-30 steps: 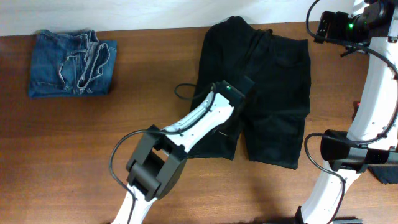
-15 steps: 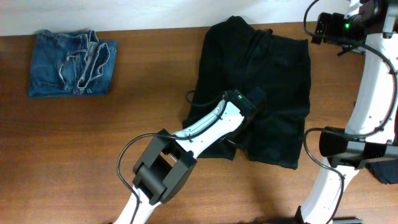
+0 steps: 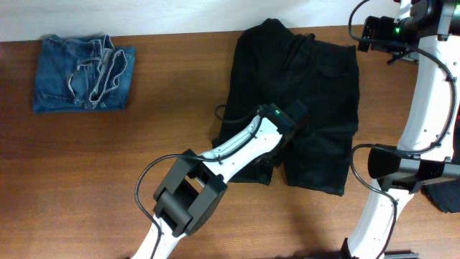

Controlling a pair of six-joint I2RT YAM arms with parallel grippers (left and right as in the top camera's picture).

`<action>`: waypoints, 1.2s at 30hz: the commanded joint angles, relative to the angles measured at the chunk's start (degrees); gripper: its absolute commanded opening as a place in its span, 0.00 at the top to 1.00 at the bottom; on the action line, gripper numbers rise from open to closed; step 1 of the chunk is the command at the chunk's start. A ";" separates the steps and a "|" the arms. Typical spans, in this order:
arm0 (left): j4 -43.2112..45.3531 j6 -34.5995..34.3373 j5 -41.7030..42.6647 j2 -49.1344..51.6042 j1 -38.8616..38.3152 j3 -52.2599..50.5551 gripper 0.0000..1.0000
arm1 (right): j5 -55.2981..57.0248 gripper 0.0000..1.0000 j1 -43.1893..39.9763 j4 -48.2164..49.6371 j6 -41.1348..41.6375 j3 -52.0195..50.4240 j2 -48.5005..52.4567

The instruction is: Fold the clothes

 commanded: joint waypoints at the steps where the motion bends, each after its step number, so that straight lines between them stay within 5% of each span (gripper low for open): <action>1: 0.11 0.02 0.61 0.92 0.04 -0.50 0.99 | -0.59 0.01 -0.04 -0.37 0.31 0.07 0.24; 7: -2.27 0.04 1.03 0.92 -0.39 -0.48 0.55 | -0.59 0.01 -0.04 -0.37 0.31 0.07 0.24; 16: -8.72 0.59 1.03 0.85 -1.66 7.45 0.48 | -0.59 0.01 0.00 -0.37 0.31 0.07 0.28; 19: -8.85 0.68 1.03 1.01 -3.87 8.37 0.24 | -0.57 0.01 0.00 -0.37 0.31 -0.39 0.31; 36: -8.31 -0.85 -5.40 7.48 -4.09 7.28 0.21 | -0.57 0.01 0.00 -0.17 0.31 -3.96 0.31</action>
